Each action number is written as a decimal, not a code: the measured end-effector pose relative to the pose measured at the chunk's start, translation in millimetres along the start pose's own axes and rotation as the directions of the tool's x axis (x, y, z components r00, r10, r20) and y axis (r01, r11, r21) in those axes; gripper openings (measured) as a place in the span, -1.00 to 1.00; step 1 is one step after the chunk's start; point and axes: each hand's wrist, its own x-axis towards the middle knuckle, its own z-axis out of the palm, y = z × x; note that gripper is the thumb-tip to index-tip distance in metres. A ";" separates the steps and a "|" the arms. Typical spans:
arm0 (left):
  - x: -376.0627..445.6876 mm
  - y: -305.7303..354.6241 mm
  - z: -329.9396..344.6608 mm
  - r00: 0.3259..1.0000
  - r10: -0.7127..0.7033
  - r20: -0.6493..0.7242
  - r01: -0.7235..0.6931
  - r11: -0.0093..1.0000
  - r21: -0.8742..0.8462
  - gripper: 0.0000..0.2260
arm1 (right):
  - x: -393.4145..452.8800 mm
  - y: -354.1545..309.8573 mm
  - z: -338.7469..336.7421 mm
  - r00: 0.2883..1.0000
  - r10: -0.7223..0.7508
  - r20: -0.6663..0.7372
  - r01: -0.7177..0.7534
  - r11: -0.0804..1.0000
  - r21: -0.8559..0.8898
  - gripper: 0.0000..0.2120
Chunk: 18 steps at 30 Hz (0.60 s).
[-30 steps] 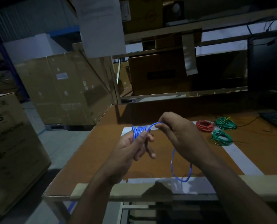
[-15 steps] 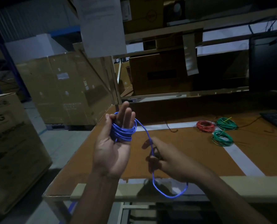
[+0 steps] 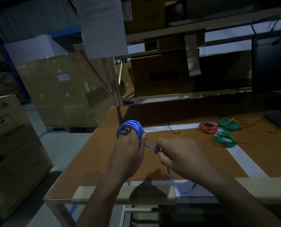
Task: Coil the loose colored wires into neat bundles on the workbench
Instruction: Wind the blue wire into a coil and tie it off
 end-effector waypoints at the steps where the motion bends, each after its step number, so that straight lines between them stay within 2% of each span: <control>1: 0.5 1.1 -1.5 1.000 0.007 0.030 -0.008 0.999 0.039 -0.77 | 2.2 1.7 3.7 1.000 0.013 -0.008 -0.013 0.998 -0.069 -0.84; 7: 0.0 5.5 -3.0 0.995 -0.045 0.090 0.036 0.995 0.093 -0.78 | 7.1 20.7 25.3 0.992 0.128 -0.024 -0.129 0.962 -0.240 -0.82; 10: -1.8 4.7 -3.2 0.988 -0.027 0.151 0.021 0.999 0.041 -0.76 | 6.5 26.4 22.3 0.984 0.175 -0.025 -0.173 0.919 -0.356 -0.75; 11: -2.5 3.8 -4.0 0.987 -0.007 0.161 0.010 1.000 -0.020 -0.76 | 7.3 27.8 19.3 0.981 0.187 -0.053 -0.193 0.899 -0.393 -0.71; 13: -4.9 3.6 -9.5 0.984 0.001 0.179 0.044 0.968 -0.247 -0.77 | 10.4 34.3 13.8 0.968 0.204 -0.144 -0.245 0.880 -0.407 -0.62; 15: -7.5 7.2 -19.2 0.962 -0.007 0.272 0.149 0.850 -0.505 -0.73 | 14.4 42.7 10.8 0.957 0.193 -0.218 -0.265 0.889 -0.374 -0.58; 18: -9.8 12.9 -33.5 0.888 0.089 0.450 0.270 0.693 -0.669 -0.65 | 19.6 51.9 10.8 0.932 0.171 -0.319 -0.284 0.892 -0.351 -0.67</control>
